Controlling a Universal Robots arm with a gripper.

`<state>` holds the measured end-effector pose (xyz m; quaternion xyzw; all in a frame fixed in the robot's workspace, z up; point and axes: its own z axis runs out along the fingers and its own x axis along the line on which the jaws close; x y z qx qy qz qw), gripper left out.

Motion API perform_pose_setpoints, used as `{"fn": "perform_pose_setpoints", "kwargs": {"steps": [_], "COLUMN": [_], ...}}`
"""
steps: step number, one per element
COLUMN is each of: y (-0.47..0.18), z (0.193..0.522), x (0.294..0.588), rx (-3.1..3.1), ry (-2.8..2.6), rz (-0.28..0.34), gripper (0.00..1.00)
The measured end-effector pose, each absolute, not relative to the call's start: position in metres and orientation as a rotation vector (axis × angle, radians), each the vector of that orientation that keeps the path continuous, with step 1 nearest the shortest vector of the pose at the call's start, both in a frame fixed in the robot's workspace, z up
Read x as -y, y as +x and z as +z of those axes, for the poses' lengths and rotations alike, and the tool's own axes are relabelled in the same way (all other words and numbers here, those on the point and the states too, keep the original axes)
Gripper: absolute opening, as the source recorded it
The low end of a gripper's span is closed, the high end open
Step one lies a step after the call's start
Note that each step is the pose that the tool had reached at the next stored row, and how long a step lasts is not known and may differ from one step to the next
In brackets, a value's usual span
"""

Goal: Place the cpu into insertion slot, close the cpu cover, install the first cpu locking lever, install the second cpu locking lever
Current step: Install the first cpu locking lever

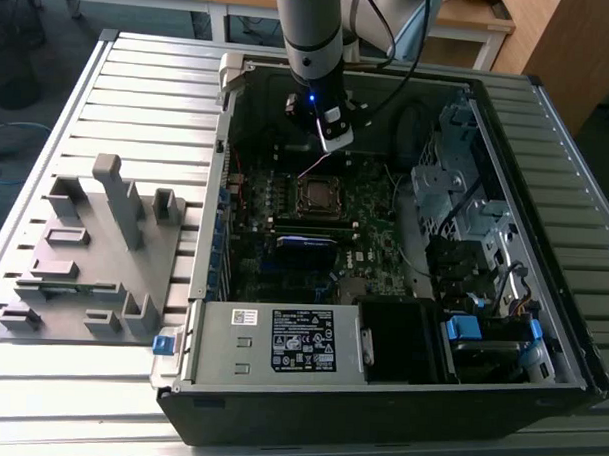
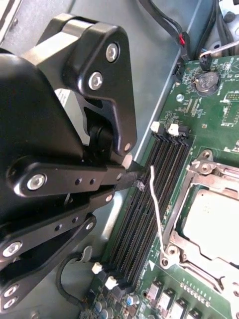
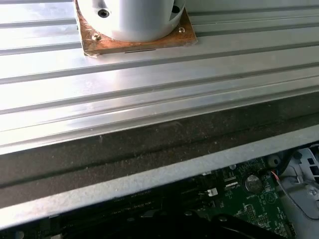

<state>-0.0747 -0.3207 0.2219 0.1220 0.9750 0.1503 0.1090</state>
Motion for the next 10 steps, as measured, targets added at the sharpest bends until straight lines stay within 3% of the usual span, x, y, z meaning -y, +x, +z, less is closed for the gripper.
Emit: {"fn": "perform_pose_setpoints", "kwargs": {"steps": [10], "y": [-0.0753], "z": [0.2279], "x": [0.3253], "rx": [-2.864], "ry": [0.359], "rz": [0.449], "gripper": [0.1]}}
